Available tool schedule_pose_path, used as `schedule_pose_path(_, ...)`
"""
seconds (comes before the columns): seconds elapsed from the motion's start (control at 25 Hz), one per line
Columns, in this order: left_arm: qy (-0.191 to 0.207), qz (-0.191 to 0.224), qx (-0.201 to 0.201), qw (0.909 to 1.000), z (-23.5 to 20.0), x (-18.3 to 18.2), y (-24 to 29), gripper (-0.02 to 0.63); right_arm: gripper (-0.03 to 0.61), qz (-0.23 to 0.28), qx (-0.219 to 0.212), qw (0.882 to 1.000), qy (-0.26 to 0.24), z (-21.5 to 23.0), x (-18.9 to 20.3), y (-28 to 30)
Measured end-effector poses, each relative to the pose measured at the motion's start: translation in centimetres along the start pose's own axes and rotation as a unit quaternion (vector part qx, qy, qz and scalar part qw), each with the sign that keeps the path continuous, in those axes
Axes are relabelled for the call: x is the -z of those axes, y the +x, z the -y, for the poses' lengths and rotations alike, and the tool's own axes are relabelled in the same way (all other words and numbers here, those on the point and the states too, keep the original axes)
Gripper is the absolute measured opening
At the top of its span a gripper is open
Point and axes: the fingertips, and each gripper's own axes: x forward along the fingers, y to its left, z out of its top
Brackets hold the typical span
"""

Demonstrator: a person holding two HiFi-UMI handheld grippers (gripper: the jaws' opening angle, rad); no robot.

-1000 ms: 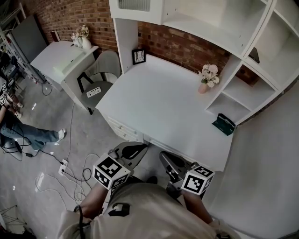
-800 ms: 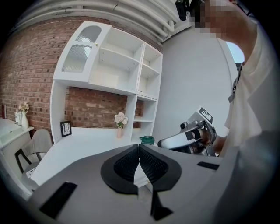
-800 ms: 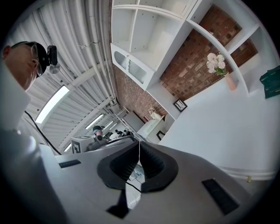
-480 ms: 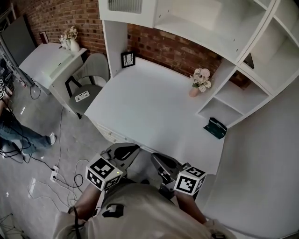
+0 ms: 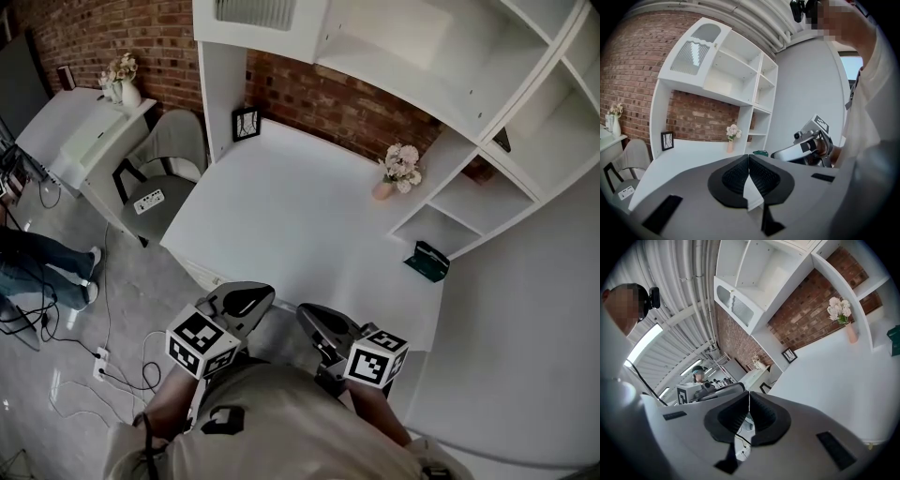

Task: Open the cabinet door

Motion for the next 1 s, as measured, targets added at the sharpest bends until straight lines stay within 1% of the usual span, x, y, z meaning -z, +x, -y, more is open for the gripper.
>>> schedule_pose_path(0.12, -0.005, 0.004, 0.003, 1.0, -1.4, -0.2, -0.7, 0.017, 0.027, -0.004, 0.005, 1.0, -0.006, -0.5, -0.4, 1.6)
schedule_pose_path(0.36, -0.012, 0.009, -0.001, 0.9999, -3.7, -0.2, -2.1, 0.017, 0.028, -0.021, 0.003, 1.0, -0.02, -1.6, -0.4, 4.1)
schedule_pose_path(0.52, -0.014, 0.01, 0.002, 0.9999, -4.6, -0.1, -2.7, 0.017, 0.028, -0.02, 0.007, 1.0, -0.017, -1.8, -0.4, 5.3)
schedule_pose_path(0.8, -0.016, 0.012, 0.008, 0.9998, -6.2, 0.0, -4.0, 0.017, 0.028, -0.013, 0.019, 0.999, -0.039, -2.5, -1.2, 7.5)
schedule_pose_path(1.0, -0.019, 0.015, 0.011, 0.9996, -7.1, 0.4, -4.6, 0.017, 0.028, -0.012, 0.024, 0.999, -0.041, -2.7, -0.8, 8.4)
